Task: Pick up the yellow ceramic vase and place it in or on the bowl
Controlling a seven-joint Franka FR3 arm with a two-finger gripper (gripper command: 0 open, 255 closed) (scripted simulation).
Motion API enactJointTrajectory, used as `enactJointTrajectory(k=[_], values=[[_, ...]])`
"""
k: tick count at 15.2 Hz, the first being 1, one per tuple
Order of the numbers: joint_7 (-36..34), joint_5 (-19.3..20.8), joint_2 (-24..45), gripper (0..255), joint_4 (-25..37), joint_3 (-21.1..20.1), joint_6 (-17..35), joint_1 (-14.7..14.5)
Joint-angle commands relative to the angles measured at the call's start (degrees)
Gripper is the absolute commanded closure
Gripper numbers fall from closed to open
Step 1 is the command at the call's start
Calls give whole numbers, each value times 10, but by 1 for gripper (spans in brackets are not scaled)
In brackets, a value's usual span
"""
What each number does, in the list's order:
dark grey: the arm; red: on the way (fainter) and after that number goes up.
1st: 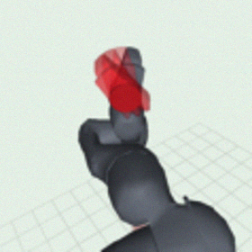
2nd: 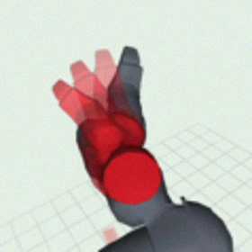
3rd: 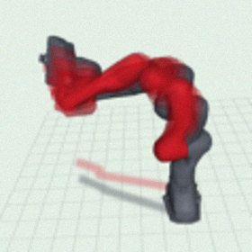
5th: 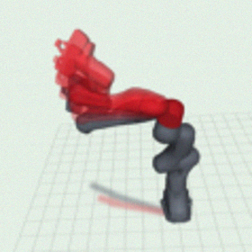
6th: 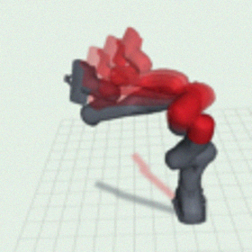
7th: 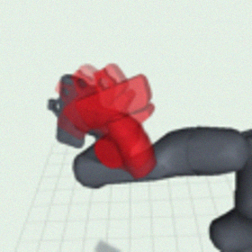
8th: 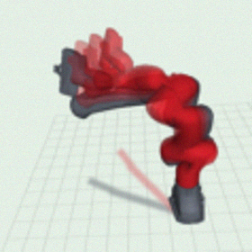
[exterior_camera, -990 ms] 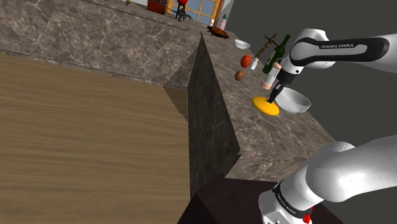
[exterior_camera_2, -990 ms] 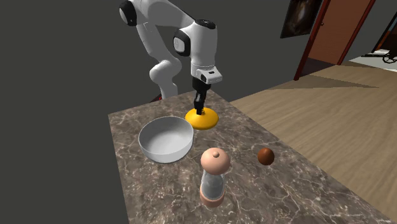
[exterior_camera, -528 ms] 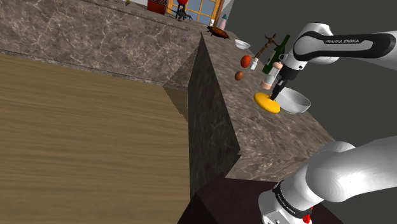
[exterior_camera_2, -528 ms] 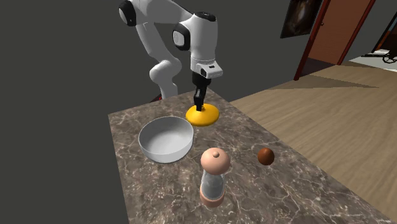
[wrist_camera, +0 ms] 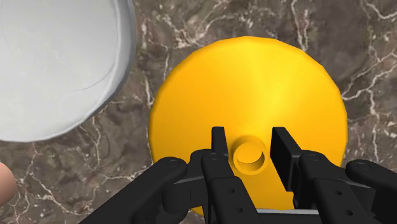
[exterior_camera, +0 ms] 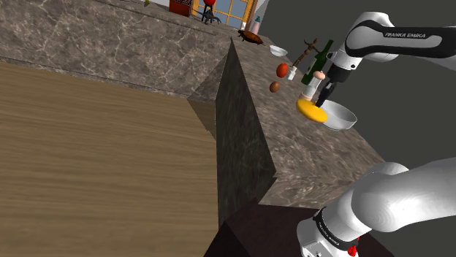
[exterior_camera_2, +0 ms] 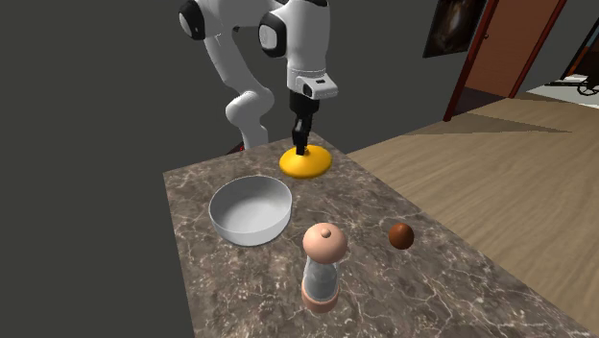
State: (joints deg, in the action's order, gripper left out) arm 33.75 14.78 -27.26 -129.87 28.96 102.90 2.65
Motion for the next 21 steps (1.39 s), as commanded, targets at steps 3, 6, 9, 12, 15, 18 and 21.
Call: enactJointTrajectory(k=[3,6,9,12,15,18,21], values=[[2,-4,-1,255,30,-5,-31,-2],[3,-6,-1,255,53,-9,-54,-3],[5,-9,1,255,77,-12,-76,-4],[7,-12,3,255,101,-15,-99,-6],[9,-15,7,255,127,-18,-121,-8],[26,-14,16,255,153,-7,-135,-6],[74,-11,42,255,192,29,-143,0]])
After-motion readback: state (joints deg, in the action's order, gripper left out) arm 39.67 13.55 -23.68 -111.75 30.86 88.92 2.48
